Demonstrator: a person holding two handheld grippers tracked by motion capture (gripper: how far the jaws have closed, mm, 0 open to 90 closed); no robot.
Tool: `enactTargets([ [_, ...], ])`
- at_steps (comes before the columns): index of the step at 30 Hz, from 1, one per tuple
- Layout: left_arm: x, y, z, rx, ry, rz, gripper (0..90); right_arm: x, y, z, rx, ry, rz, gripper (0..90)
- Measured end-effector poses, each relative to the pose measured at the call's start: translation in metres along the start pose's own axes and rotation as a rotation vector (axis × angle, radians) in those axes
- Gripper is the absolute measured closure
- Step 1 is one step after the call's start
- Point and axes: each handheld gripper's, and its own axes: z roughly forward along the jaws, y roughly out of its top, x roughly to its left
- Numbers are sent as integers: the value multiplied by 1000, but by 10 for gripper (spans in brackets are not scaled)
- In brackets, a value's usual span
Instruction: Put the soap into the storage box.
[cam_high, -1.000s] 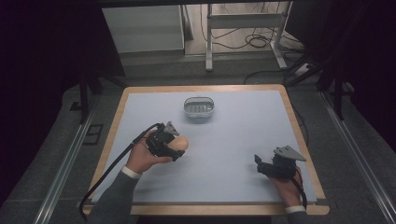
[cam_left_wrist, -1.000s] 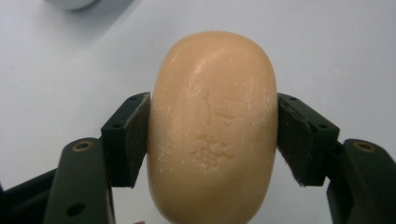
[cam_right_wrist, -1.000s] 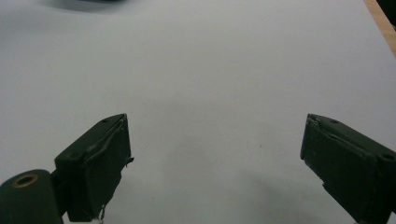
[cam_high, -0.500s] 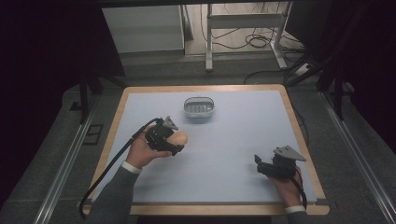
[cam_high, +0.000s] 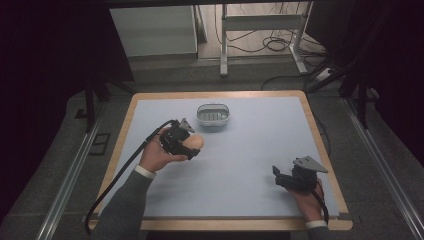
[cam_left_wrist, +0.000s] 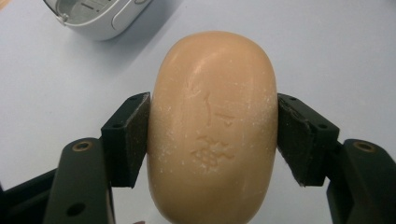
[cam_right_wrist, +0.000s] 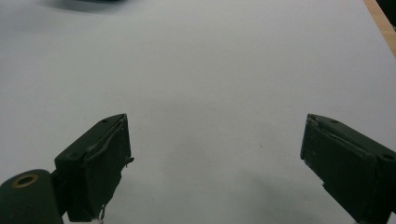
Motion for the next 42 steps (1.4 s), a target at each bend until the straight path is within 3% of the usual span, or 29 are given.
enactTargets([
  [9,7,1,2,-18,-1,-19,320,0,0,0,0,-1,-1,84],
  [20,10,12,4,-5,9,-3,320,0,0,0,-3,-4,-2,84],
  [28,16,14,7,-10,7,-23,320,1,0,0,0,-7,-7,84],
  [38,20,24,9,-7,14,-8,320,1,0,0,0,-9,-8,84],
  [42,26,28,11,-10,-6,-20,320,1,0,0,1,-8,-8,84],
])
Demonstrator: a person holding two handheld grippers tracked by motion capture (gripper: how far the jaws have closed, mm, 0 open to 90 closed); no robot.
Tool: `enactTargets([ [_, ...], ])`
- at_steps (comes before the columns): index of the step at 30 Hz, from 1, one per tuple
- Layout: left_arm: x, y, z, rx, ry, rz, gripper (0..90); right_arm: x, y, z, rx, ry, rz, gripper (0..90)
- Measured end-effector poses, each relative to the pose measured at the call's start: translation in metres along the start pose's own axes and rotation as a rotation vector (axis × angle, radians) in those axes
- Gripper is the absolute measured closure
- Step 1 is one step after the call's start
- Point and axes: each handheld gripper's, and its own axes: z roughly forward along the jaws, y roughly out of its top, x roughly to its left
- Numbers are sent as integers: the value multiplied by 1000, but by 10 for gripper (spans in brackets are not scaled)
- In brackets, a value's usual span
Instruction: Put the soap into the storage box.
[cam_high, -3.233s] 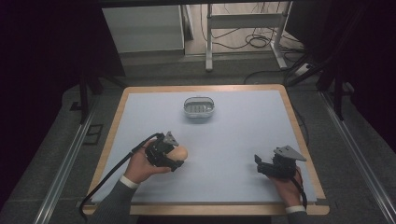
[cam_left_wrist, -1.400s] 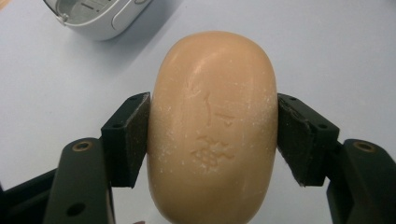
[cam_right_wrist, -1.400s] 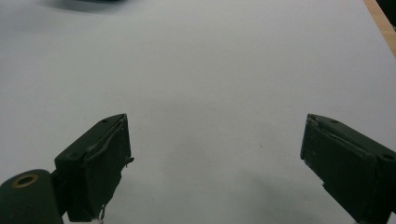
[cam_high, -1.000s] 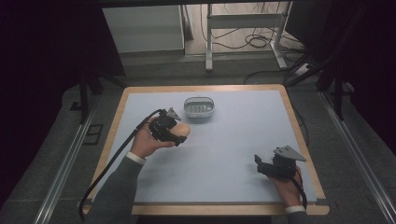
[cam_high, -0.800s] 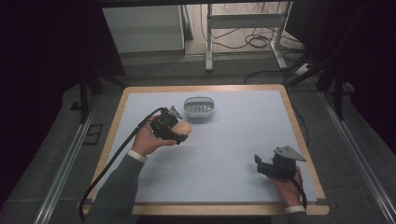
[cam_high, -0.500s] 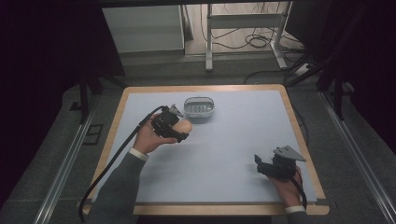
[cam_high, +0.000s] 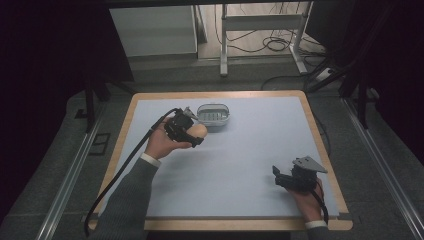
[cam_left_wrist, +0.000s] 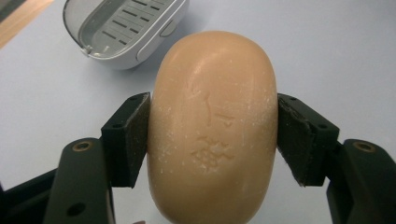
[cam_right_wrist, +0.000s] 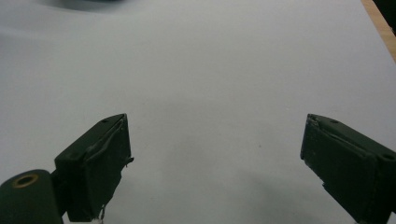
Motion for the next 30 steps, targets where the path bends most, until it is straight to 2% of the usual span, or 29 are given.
enactTargets([
  [5,6,8,1,9,13,1,320,0,0,0,0,0,-2,84],
  [8,8,10,2,-3,8,-7,321,0,0,0,0,0,-1,84],
  [10,8,12,4,9,21,4,321,0,0,0,0,0,-1,84],
  [15,10,15,8,15,15,9,320,0,0,0,0,0,-1,84],
  [23,15,19,11,24,20,0,320,0,0,0,2,1,0,84],
  [27,18,21,12,5,14,-18,321,0,0,0,2,1,-1,84],
  [30,20,22,12,22,28,-10,320,0,0,0,2,2,1,84],
])
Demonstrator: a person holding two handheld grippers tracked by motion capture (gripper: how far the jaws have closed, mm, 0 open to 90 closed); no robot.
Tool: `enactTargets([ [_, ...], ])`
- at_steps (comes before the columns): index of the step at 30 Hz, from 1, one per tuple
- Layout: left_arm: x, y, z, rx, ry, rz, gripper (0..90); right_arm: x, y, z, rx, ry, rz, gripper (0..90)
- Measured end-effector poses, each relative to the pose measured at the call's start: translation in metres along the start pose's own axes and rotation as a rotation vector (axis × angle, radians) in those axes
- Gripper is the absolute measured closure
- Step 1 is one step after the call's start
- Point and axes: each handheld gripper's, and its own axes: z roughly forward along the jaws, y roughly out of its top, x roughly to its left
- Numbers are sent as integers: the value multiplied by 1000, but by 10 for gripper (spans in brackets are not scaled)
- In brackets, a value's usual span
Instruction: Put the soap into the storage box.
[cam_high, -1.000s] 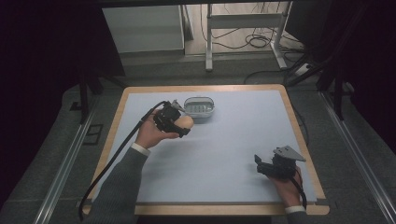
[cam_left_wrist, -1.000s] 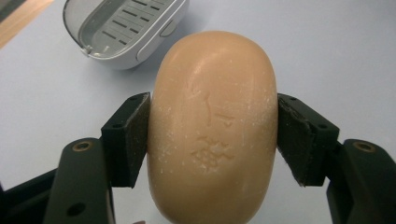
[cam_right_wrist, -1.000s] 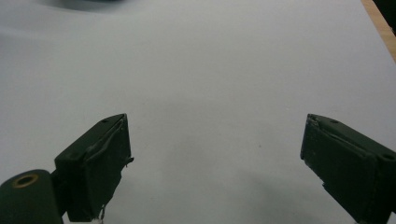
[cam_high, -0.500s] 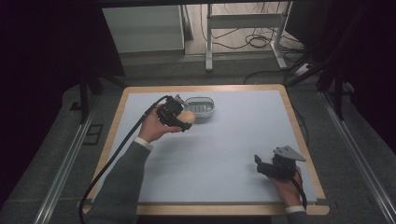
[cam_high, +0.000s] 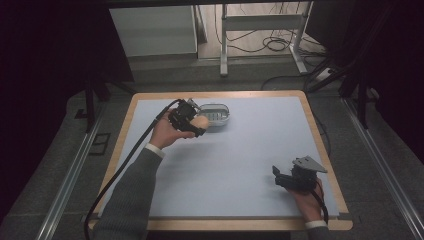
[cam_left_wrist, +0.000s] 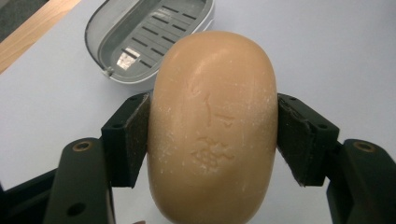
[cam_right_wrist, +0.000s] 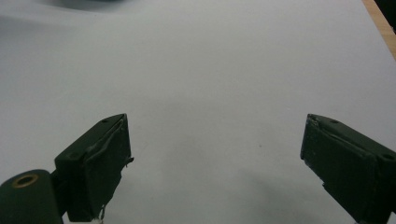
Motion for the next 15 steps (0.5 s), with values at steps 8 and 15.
enactTargets([
  [8,5,10,3,14,-2,3,321,-1,0,0,-2,3,5,84],
  [15,6,18,7,22,2,11,321,-1,0,0,0,1,10,84],
])
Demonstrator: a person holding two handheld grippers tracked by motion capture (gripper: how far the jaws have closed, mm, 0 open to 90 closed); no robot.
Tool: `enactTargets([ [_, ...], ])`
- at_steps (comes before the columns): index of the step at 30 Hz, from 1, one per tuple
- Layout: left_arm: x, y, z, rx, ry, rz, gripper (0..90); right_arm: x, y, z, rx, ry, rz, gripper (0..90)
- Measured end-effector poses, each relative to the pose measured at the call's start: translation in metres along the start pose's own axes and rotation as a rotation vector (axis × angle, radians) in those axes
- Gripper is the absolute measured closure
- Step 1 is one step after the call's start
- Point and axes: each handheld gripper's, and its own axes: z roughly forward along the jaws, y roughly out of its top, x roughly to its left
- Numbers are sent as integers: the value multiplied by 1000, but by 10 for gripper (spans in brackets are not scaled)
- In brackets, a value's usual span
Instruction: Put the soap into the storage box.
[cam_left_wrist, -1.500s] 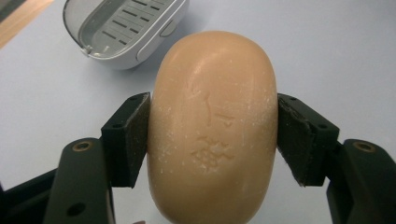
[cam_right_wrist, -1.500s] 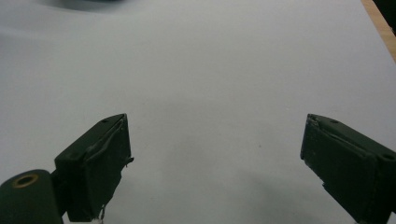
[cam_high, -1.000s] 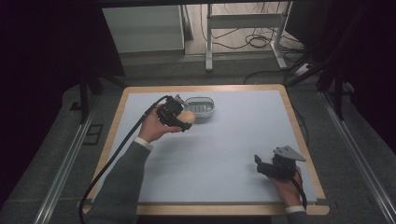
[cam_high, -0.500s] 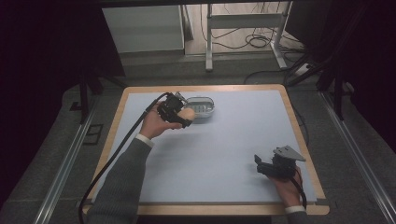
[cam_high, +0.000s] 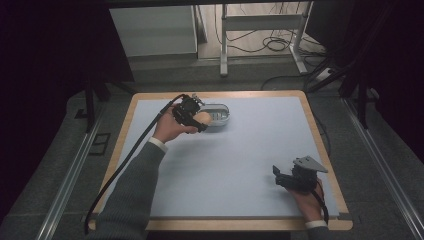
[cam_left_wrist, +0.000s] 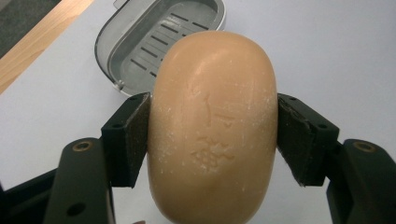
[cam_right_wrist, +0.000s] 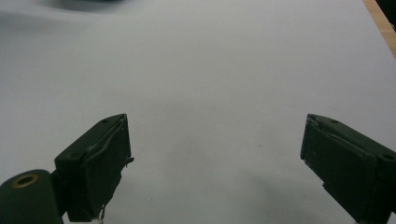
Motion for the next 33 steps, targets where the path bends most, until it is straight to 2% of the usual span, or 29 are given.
enactTargets([
  [5,3,4,2,-14,-15,-9,321,0,0,0,-1,1,4,84],
  [15,6,15,9,-17,-20,-6,321,-1,0,0,-1,1,6,84],
  [19,9,16,15,8,-16,-2,321,0,0,0,0,0,4,84],
  [24,11,21,21,-4,-24,-9,321,-1,0,0,0,1,5,84],
  [28,11,25,26,6,-24,5,321,0,0,0,-1,0,6,84],
  [33,14,26,28,2,-31,-3,321,0,0,0,-2,-1,5,84],
])
